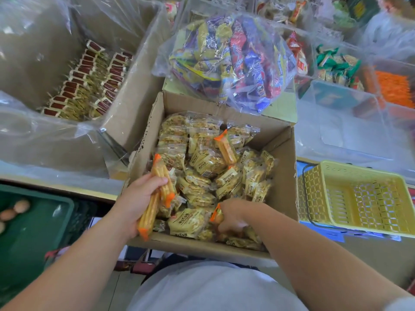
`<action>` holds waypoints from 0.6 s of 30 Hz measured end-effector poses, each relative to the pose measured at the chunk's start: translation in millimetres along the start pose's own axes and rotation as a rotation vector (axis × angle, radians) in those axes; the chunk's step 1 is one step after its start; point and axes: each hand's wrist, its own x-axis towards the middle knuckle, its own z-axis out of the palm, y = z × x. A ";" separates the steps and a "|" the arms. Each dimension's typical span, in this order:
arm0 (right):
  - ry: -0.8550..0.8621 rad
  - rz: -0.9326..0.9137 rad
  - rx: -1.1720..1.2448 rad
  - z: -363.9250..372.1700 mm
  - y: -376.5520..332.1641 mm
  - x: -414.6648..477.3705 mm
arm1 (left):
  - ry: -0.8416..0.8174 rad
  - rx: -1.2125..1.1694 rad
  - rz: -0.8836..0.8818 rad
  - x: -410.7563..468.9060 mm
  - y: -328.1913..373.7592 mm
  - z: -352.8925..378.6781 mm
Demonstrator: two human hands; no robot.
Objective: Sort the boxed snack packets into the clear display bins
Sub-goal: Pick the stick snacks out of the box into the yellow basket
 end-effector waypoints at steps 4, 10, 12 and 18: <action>-0.060 0.042 -0.075 -4.6 -2.8 4.9 | -0.012 0.038 -0.040 1.7 -0.8 0.0; -0.214 0.071 -0.205 -7.9 -13.5 9.8 | -0.015 0.020 -0.018 8.5 -1.2 -0.7; -0.252 0.074 -0.255 -7.0 -16.4 12.4 | -0.023 0.013 -0.014 10.7 -1.5 -1.0; -0.357 0.082 -0.244 -4.0 -20.8 19.8 | -0.023 0.001 -0.002 12.7 -4.5 -1.7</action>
